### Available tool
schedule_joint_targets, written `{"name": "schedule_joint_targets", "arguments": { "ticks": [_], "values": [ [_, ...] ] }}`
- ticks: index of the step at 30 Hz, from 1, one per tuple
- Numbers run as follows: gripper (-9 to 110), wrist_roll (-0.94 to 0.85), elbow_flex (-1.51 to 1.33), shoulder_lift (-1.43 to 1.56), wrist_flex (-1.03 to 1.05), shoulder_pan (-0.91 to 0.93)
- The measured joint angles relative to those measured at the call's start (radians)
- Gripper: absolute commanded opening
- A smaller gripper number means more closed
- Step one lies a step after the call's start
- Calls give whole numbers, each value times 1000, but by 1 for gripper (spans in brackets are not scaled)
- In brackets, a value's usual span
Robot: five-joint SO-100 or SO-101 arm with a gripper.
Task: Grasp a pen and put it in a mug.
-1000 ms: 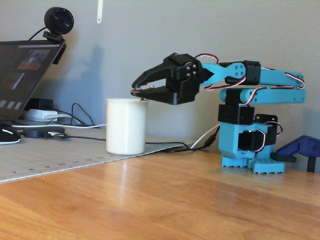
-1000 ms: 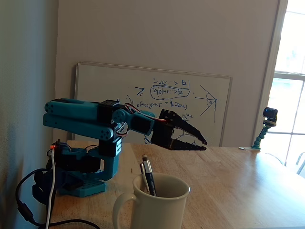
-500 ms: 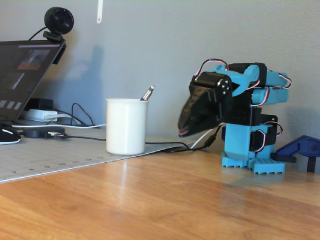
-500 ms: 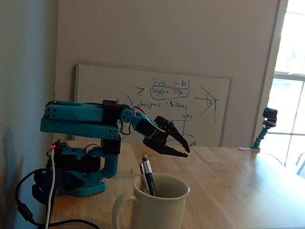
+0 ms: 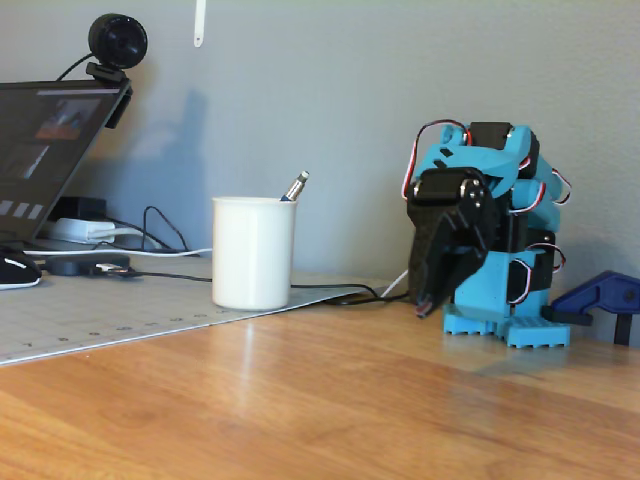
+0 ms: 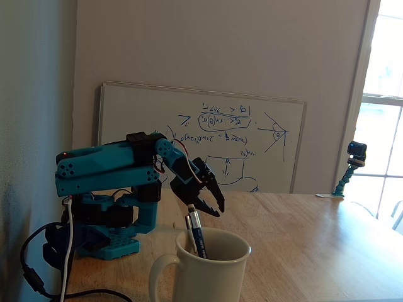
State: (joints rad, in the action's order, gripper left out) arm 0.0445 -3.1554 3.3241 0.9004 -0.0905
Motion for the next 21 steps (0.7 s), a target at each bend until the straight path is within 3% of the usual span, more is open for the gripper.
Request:
{"name": "schedule_joint_targets", "arguments": {
  "ticks": [11,21],
  "values": [
    [3,41,0,0,236,-40],
    [3,41,0,0,259,-40]
  ]
}}
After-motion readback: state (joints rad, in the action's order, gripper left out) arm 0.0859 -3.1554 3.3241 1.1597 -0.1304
